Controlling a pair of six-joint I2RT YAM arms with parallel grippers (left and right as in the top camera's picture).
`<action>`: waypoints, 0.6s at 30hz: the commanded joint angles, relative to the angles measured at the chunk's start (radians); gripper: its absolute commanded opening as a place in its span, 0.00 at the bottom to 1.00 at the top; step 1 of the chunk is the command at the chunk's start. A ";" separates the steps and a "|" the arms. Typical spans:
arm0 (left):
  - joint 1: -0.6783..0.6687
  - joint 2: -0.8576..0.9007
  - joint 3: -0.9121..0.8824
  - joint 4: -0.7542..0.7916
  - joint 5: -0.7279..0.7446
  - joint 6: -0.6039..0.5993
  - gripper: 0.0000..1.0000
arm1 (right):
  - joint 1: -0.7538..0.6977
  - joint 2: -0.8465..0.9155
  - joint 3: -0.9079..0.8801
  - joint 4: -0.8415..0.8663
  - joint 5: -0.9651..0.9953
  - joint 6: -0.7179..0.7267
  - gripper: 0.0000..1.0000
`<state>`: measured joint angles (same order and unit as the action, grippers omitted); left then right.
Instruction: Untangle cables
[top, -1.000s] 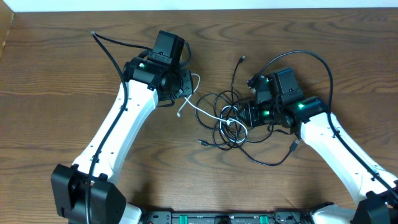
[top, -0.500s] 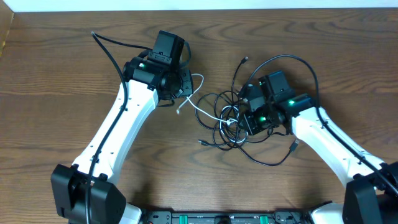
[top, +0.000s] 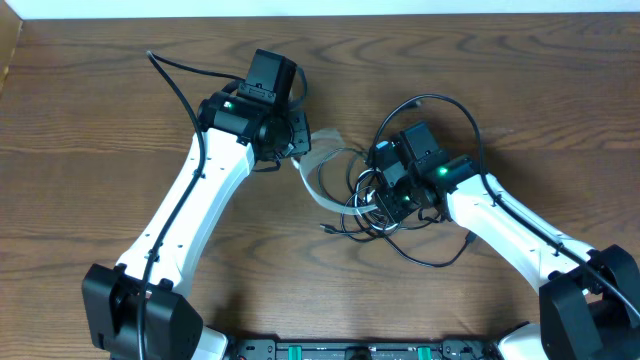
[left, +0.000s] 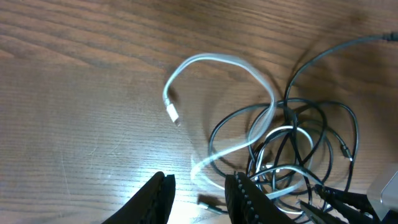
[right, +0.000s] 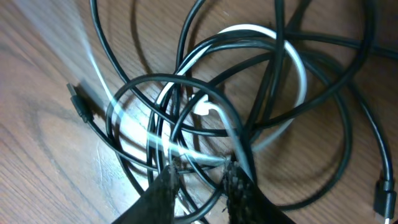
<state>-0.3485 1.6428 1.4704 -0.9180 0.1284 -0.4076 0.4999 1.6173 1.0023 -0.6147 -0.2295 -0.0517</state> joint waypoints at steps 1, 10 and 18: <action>0.003 0.004 0.006 -0.012 -0.005 0.002 0.33 | 0.006 0.006 0.010 -0.025 0.025 0.078 0.19; -0.011 0.004 0.002 -0.015 0.047 0.019 0.33 | 0.016 0.005 0.000 0.039 0.151 0.243 0.30; -0.012 0.004 -0.040 0.003 0.044 0.021 0.34 | 0.038 0.006 -0.029 0.017 0.172 0.009 0.30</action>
<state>-0.3592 1.6428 1.4391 -0.9192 0.1631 -0.3958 0.5228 1.6173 0.9977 -0.6056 -0.0723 0.0162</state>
